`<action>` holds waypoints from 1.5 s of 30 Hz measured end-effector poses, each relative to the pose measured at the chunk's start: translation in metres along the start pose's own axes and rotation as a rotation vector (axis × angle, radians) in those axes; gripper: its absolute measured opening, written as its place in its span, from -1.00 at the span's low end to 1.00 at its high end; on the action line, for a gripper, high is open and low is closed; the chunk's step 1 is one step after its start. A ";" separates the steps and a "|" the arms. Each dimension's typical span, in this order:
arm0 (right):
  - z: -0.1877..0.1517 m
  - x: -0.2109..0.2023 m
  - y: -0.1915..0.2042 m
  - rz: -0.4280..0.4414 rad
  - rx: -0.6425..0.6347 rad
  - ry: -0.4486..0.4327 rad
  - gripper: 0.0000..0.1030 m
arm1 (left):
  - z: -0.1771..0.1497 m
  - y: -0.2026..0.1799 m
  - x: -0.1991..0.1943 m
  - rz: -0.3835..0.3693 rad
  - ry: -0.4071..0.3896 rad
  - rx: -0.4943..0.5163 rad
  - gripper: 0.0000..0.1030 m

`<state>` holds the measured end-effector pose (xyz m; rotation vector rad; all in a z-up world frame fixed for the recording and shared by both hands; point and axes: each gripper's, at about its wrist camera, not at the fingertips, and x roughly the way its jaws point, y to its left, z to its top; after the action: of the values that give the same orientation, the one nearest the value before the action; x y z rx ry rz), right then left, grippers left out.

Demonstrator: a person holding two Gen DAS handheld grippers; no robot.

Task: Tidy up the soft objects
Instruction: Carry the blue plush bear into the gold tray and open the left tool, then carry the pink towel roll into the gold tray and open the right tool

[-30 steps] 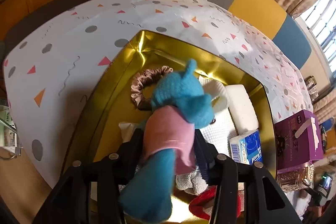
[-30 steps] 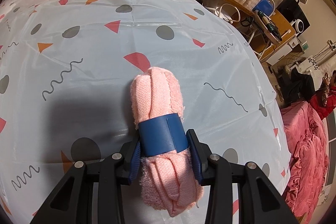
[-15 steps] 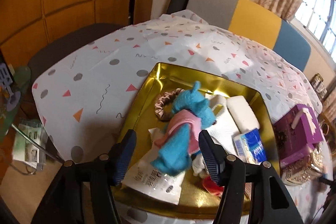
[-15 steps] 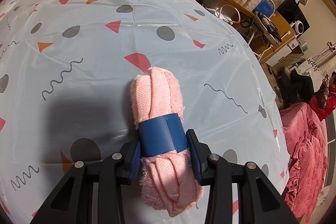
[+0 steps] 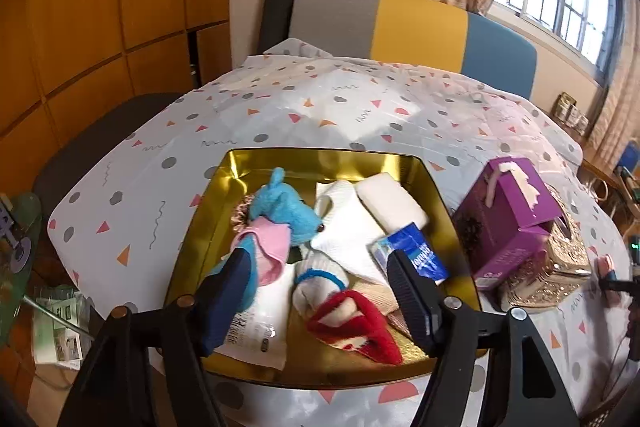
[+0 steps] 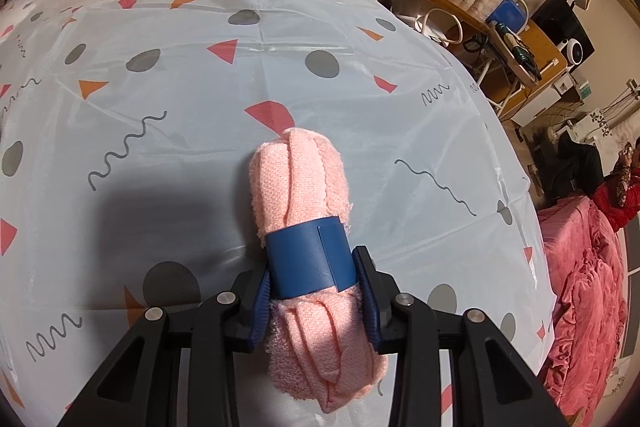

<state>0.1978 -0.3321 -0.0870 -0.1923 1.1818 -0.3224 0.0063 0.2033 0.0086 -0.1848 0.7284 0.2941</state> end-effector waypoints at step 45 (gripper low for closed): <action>0.075 -0.168 0.117 0.515 0.002 -0.243 -0.30 | -0.021 0.011 -0.003 -0.040 0.021 0.023 0.56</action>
<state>0.2271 -0.1657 0.0509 0.0770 0.9494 0.1494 -0.0126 0.2072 -0.0055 -0.1812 0.7474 0.2458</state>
